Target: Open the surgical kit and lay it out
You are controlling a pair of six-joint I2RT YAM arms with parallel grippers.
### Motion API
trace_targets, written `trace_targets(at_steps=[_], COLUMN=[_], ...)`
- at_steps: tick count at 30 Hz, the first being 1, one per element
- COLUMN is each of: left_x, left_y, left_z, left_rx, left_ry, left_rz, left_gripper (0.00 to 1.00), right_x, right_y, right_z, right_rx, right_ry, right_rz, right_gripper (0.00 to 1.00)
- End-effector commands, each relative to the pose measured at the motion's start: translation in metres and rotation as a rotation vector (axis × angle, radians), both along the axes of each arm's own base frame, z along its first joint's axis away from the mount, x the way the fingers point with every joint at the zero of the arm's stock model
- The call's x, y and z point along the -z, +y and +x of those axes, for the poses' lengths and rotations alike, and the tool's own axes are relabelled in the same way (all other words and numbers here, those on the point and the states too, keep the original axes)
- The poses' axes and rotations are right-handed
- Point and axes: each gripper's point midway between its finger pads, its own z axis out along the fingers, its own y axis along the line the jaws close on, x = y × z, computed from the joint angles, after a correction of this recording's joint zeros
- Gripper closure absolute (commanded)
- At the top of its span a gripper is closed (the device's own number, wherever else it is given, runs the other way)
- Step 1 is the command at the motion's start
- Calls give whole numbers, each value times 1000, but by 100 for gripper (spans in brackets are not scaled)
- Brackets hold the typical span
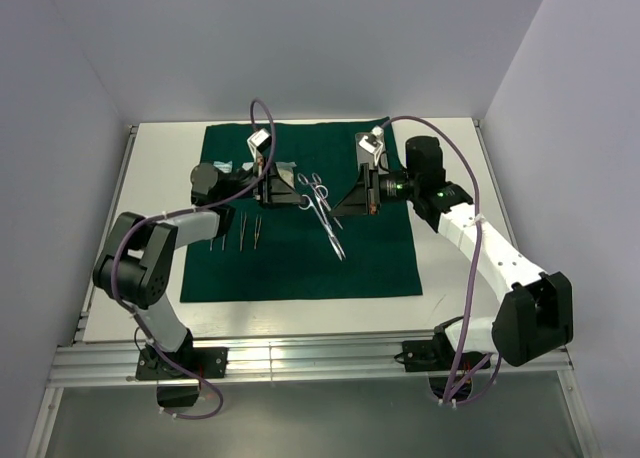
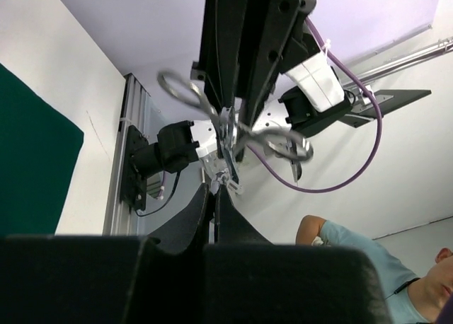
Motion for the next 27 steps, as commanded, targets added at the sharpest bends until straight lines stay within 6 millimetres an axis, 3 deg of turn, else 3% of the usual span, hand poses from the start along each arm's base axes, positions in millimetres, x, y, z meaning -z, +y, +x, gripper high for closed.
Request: trace_targets(at_steps=[1,5,13,15,16,17,18,19,24,27], left_x=[-40,-46,-29,-27,-14,-17,-10,1,36,45], left_y=[13,14,11,11,9,10,8,7,13,13], left_z=[-48,-54,-52,-43,-34,-32,-15,-17,13,19], left_rx=[13,0,-2,-54,-70,-103,-183,-185,-310,-356], left_ry=[-544,-631,-637,-679,-578,-604,-724,-665,-714,-911], left_rz=[-179,-160,-90,-76,-12,12,55,136,357,456], left_gripper=[100,100,100,100,100,100,100,100,100,100], right_x=[-43,-38,-45,-46,-44,-39,-33,-25,9,25], right_y=[-7,-9,-9,-13,-16,-24,-30,-36,-71,-87], right_z=[5,14,10,15,18,24,30,33,51,58], right_rx=[20,51,31,58,74,110,150,177,335,403], right_ry=[-176,-132,-101,-110,-115,-95,-86,-70,-18,-9], right_rz=[52,44,80,77,69,55,38,19,-57,-95], right_gripper=[100,100,100,100,100,100,100,100,100,100])
